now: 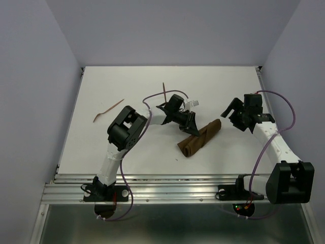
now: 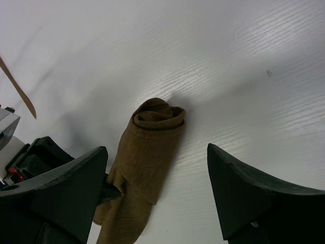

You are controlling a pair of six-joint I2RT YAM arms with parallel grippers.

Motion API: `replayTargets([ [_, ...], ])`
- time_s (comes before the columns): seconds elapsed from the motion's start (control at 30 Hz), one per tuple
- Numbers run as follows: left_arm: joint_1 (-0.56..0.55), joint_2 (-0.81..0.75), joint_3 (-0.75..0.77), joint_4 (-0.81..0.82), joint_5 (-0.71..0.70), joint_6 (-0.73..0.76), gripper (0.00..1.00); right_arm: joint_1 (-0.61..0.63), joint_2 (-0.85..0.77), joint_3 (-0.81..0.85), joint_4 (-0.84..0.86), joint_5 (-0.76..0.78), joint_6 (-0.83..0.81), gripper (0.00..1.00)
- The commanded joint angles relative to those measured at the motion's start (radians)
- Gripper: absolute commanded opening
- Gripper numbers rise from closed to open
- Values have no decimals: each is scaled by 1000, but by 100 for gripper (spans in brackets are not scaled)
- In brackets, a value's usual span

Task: Fold the napkin into a case and place the utensils inside
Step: Turn over the smaller rectangle-folded napkin at the center of the board, then smooth out the smaller rectangle-folded napkin at the center of the board.

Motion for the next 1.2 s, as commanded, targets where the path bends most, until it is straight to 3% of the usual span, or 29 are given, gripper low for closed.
replayTargets([
  [0.0,25,-7,-18,24,25,7,35,-6,7,4,32,-29,-22,84],
  [0.27,61,-35,-26,-28,-24,39,43,-6,24,5,35,-61,-41,84],
  [0.37,71,-70,2,-138,-94,91,50,-6,33,4,33,-82,-50,84],
  [0.5,88,-139,34,-257,-214,150,50,6,38,-10,47,-122,-53,81],
  [0.53,91,-153,34,-270,-234,154,50,21,38,-15,56,-130,-53,77],
  [0.67,93,-223,8,-326,-328,185,49,102,58,-22,76,-147,-36,47],
  [0.73,90,-269,-24,-323,-335,180,44,164,90,-19,87,-139,-25,30],
  [0.83,69,-329,-102,-297,-337,157,30,207,137,-7,110,-136,-2,19],
  [0.97,30,-388,-193,-254,-320,124,17,218,180,7,139,-121,1,18],
  [1.17,4,-368,-274,-208,-312,110,16,218,323,73,122,-13,-16,21],
])
